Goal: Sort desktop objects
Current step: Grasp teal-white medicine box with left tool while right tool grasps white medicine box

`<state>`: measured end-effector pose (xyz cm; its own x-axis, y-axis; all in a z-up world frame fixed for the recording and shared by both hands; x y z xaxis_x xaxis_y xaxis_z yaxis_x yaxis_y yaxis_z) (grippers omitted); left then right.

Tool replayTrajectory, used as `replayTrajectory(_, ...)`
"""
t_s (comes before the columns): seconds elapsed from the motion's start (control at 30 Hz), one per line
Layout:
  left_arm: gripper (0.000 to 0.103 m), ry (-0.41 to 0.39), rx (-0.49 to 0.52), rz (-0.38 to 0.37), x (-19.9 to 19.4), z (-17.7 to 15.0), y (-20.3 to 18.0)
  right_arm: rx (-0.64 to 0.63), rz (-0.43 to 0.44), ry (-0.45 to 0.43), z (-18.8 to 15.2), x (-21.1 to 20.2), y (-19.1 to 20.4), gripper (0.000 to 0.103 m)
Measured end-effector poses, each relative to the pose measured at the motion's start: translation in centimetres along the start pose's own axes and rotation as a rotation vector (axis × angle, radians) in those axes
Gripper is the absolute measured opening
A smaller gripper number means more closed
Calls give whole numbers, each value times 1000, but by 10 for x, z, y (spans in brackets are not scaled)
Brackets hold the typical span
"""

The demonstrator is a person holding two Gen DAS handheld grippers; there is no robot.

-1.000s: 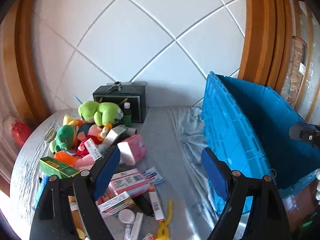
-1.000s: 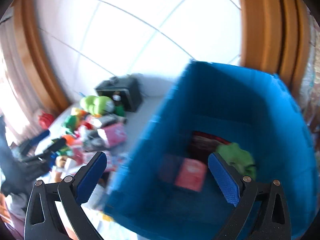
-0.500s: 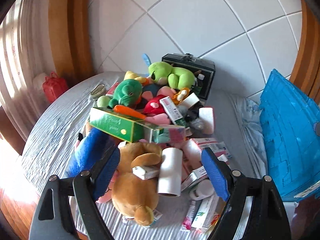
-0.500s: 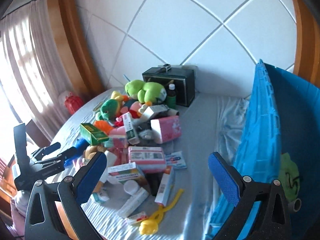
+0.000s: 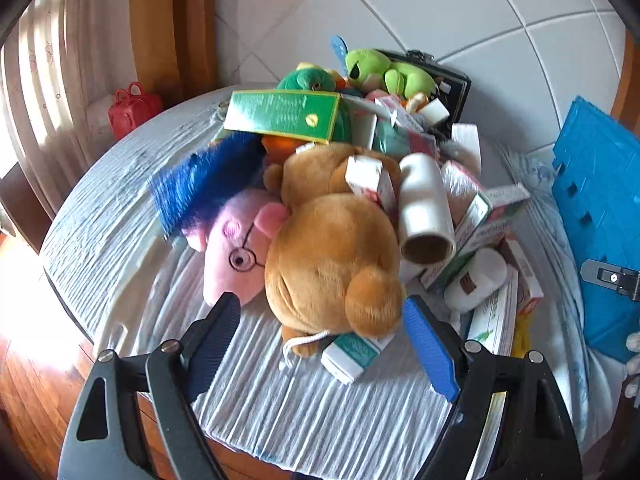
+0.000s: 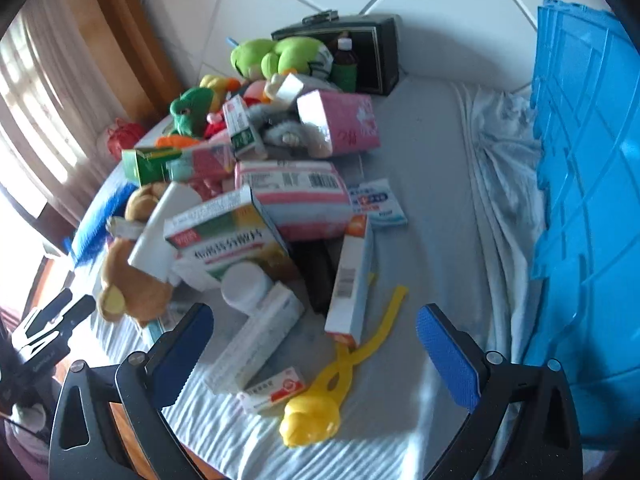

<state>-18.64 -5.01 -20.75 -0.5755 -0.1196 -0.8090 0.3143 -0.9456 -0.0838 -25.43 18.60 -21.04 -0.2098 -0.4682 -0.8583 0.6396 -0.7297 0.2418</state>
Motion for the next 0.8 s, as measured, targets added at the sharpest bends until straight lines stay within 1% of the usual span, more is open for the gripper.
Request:
replayTrajectory(0.13, 83, 69, 60, 17, 32, -30, -10, -35, 0, 84, -38, 27, -4, 103)
replayTrajectory(0.3, 83, 94, 157, 22, 62, -47, -29, -25, 4, 141, -73, 46, -14, 103)
replayTrajectory(0.4, 83, 128, 189, 24, 80, -53, -37, 4, 8, 175, -87, 54, -21, 103)
replayTrajectory(0.53, 83, 121, 209, 33, 86, -49, -43, 34, 12, 205, -102, 57, -25, 103)
replayTrajectory(0.63, 83, 136, 239, 47, 89, -51, -48, 50, 6, 220, -108, 58, -27, 103)
replayTrajectory(0.67, 83, 143, 250, 43, 88, -54, -51, 58, 7, 225, -109, 58, -27, 103)
replayTrajectory(0.77, 74, 181, 246, -16, 82, -66, -57, 60, 1, 231, -113, 57, -26, 103)
replayTrajectory(0.8, 73, 198, 241, -22, 84, -71, -56, 59, -2, 230, -113, 57, -26, 103)
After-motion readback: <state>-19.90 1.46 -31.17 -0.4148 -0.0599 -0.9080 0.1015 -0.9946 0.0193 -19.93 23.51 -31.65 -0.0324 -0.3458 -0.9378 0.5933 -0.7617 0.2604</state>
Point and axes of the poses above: each gripper's, at about its wrist camera, not at the fingertips, and x roughly the way its jaws point, y to its left, z to its top, the point moved 8 cm from there along x, roughly the way its jaws point, and after that the axes turned 4 degrees about y, right-handed, at the moved point
